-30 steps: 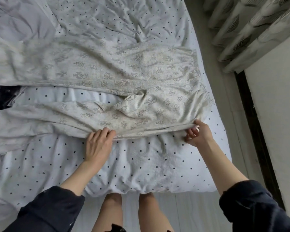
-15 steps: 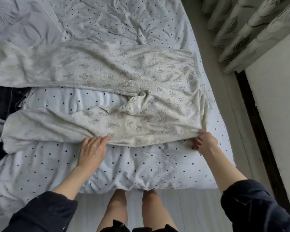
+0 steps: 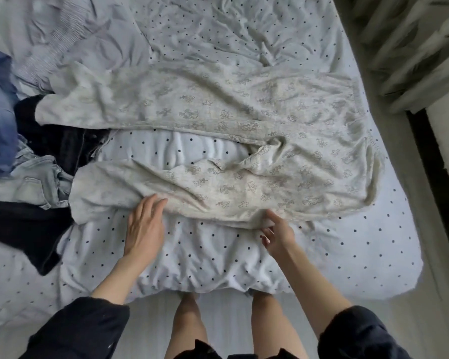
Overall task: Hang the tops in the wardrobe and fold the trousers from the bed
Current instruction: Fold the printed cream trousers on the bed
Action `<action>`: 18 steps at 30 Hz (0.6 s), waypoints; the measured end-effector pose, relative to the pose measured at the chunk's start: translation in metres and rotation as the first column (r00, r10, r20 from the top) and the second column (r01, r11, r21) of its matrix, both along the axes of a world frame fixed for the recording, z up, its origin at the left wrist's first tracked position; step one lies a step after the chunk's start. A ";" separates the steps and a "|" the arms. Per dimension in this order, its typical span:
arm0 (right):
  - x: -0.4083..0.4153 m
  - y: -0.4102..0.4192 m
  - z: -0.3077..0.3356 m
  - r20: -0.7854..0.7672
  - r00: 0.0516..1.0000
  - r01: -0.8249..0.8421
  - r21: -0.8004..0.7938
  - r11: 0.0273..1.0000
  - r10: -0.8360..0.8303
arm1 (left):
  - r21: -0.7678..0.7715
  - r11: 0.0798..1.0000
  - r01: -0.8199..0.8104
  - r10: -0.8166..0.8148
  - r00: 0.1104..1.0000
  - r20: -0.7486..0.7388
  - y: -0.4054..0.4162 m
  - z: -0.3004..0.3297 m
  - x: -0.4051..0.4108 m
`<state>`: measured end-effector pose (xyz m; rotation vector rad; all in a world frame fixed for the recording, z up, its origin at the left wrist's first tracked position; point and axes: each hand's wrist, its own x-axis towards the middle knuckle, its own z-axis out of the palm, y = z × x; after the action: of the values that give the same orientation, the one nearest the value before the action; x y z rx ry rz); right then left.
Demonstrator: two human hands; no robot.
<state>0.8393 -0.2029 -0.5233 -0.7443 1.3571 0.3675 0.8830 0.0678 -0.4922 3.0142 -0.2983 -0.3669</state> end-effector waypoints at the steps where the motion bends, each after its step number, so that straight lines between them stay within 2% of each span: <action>1: 0.001 0.011 0.001 -0.001 1.000 0.002 0.013 1.000 -0.002 | 0.006 1.000 -0.004 0.004 1.000 -0.009 0.009 0.001 0.003; 5: 0.007 0.065 0.001 -0.003 1.000 0.013 0.042 0.999 -0.013 | -0.021 1.000 -0.009 0.009 0.999 -0.034 0.058 0.004 0.017; 8: 0.014 0.109 0.004 0.029 0.996 0.081 0.041 0.996 -0.082 | -0.082 0.996 0.023 -0.024 1.000 -0.013 0.094 0.007 0.047; 13: 0.033 0.180 0.019 0.178 0.955 0.225 0.098 0.969 -0.240 | -0.103 0.980 0.171 -0.180 0.981 -0.077 0.142 0.007 0.117; 18: 0.049 0.221 0.024 0.239 0.925 0.306 -0.002 0.952 -0.297 | -0.082 0.932 0.354 -0.363 0.902 -0.234 0.142 0.004 0.182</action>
<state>0.8881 0.0181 -0.4995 -0.5785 1.2310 0.0058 1.0646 0.2103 -0.4880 2.8229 -0.8312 -0.7460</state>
